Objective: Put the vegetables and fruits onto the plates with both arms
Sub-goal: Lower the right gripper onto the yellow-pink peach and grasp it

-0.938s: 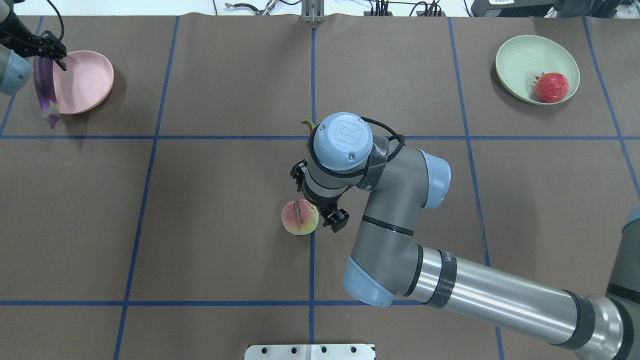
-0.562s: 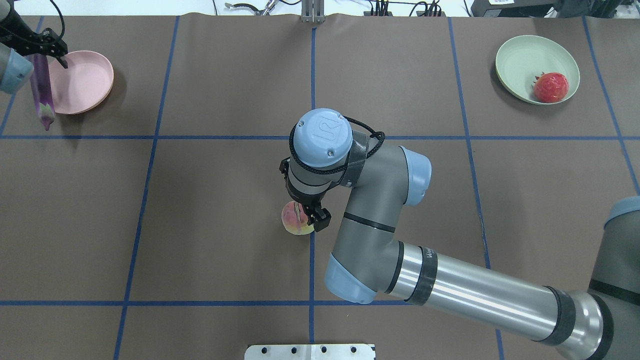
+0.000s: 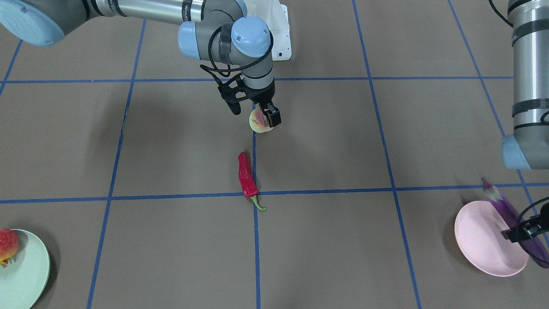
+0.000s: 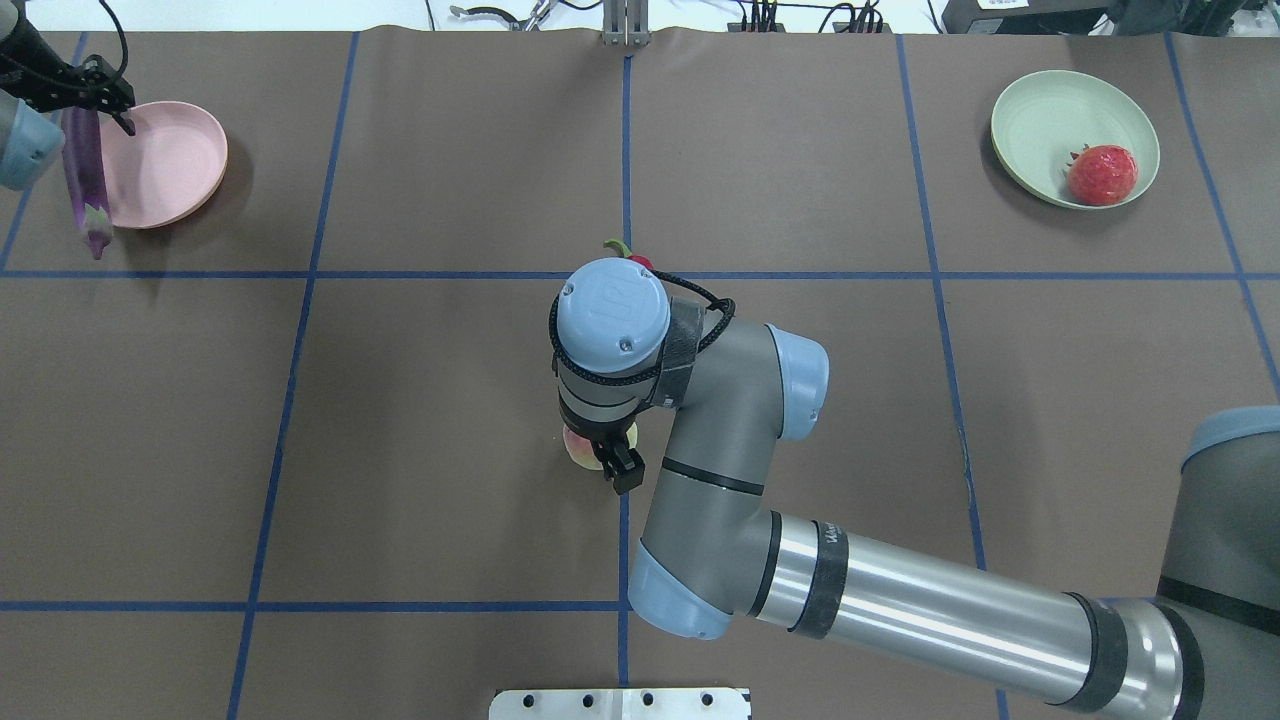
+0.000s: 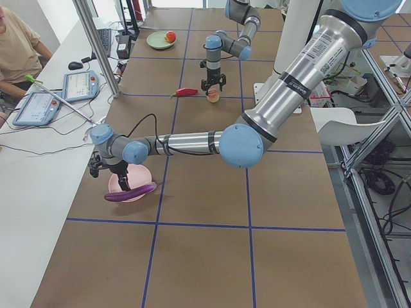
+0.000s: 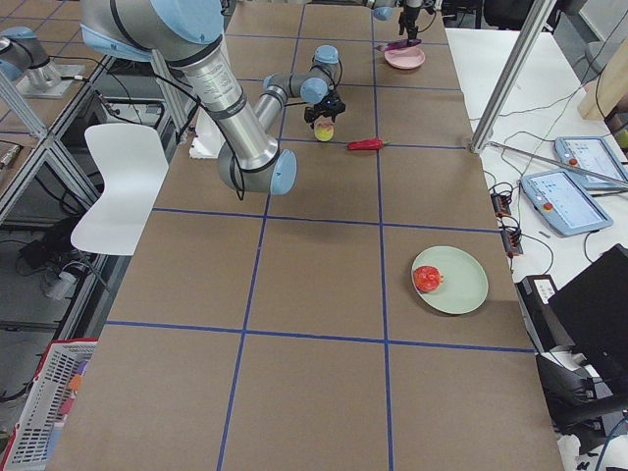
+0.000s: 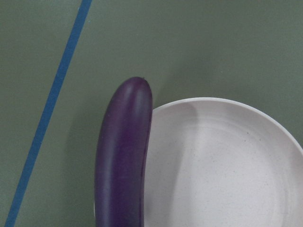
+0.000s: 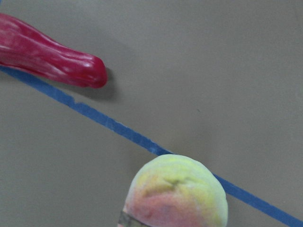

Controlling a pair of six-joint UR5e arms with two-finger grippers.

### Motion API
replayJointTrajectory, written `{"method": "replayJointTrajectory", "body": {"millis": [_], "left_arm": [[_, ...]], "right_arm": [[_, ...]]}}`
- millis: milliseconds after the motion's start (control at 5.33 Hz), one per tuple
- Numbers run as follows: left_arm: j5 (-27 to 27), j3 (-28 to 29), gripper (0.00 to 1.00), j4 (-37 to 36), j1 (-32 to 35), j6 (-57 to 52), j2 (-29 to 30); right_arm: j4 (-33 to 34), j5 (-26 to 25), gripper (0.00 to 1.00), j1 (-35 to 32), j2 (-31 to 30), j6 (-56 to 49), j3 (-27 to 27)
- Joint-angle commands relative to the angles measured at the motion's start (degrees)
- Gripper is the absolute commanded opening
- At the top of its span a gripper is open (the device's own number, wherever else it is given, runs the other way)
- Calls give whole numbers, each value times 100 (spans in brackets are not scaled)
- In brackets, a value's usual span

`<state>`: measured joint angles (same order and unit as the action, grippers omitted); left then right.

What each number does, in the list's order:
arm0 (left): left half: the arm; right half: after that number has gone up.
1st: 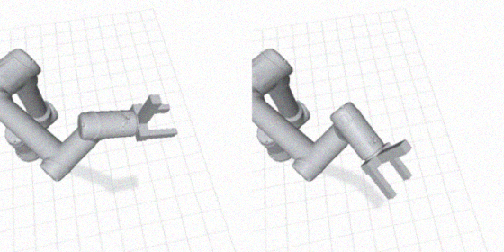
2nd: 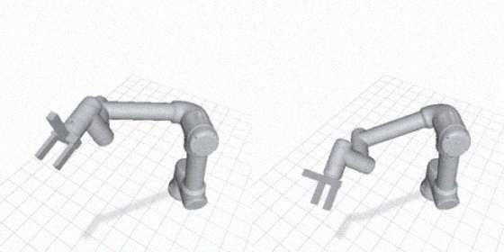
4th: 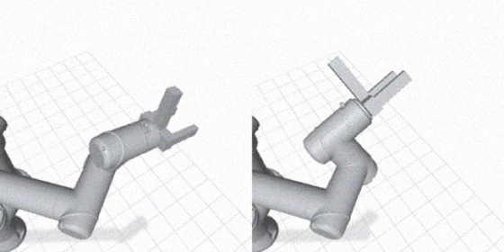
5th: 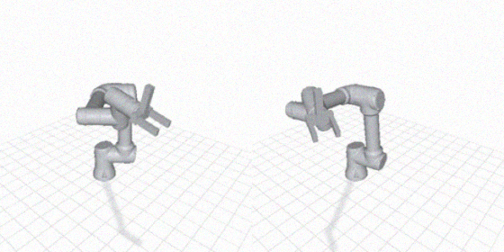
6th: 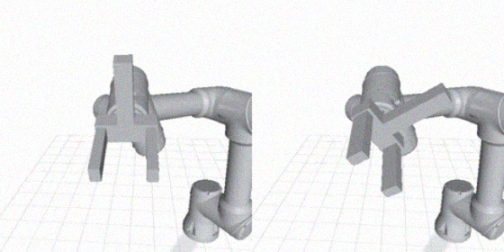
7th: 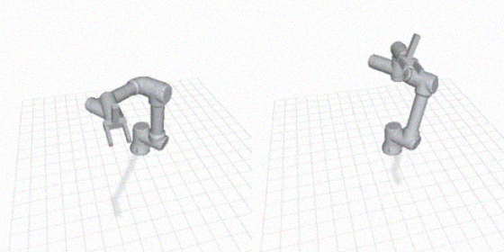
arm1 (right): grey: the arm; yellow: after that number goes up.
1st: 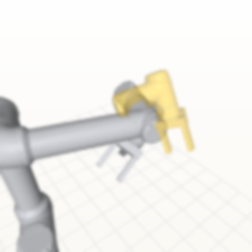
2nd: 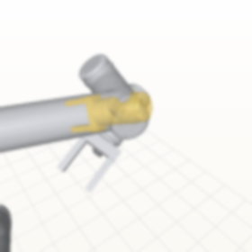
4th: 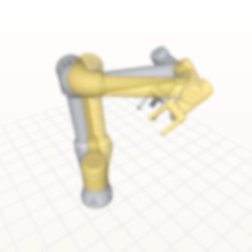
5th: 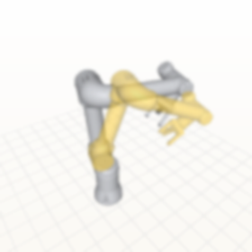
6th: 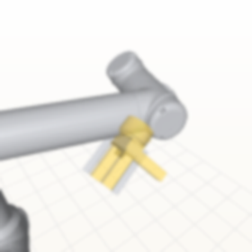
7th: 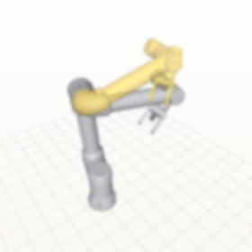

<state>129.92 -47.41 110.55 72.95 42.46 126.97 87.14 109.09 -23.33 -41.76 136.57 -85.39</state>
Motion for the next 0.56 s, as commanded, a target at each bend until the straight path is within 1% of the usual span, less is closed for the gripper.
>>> {"method": "replayJointTrajectory", "body": {"millis": [0, 188, 375], "left_arm": [[-2, -347, 100, 2, 0, 330, -189], [-2, -444, 100, 11, 0, 333, -268], [-2, -480, 100, 20, 0, 341, -312]], "right_arm": [[14, -37, 100, 39, 1, -25, 136], [14, -37, 100, 22, 10, -43, 128], [23, -63, 90, 4, 28, -34, 128]]}}
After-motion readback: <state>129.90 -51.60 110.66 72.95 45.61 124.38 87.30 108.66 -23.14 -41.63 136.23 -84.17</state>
